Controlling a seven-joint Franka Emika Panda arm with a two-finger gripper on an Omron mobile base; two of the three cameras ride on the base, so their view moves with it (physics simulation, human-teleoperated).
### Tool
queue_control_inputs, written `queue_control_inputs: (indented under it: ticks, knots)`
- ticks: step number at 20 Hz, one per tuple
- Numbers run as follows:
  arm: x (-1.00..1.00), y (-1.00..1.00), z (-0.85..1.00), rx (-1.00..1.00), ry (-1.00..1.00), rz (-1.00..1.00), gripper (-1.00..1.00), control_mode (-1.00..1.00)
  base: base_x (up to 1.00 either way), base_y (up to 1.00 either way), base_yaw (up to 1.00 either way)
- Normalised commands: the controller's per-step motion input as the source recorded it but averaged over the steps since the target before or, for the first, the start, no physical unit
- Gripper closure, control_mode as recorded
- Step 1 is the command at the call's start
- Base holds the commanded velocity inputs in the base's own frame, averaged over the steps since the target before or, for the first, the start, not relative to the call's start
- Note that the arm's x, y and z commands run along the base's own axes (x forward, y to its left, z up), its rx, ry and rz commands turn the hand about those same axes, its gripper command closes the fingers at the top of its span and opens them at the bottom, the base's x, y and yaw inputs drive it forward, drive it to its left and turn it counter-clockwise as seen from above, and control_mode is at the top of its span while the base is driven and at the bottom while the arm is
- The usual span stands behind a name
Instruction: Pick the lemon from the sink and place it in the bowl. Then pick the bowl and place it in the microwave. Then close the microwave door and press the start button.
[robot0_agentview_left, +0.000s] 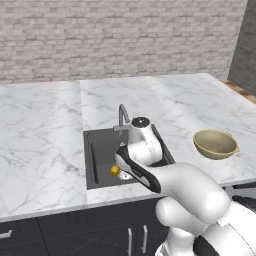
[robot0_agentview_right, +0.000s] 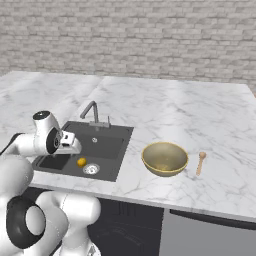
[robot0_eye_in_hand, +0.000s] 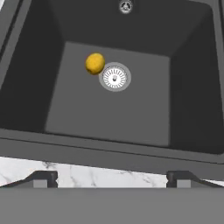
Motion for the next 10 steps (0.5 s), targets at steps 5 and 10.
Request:
queue_control_inputs:
  ticks: [5,10]
  knots:
    - [0.63,0.25,-0.40,-0.08,0.01,0.00,-1.00,-1.00,0.00,0.00,0.00]
    - [0.57,0.24,-0.38,-0.08,0.16,0.00,-1.00,-1.00,0.00,0.00,0.00]
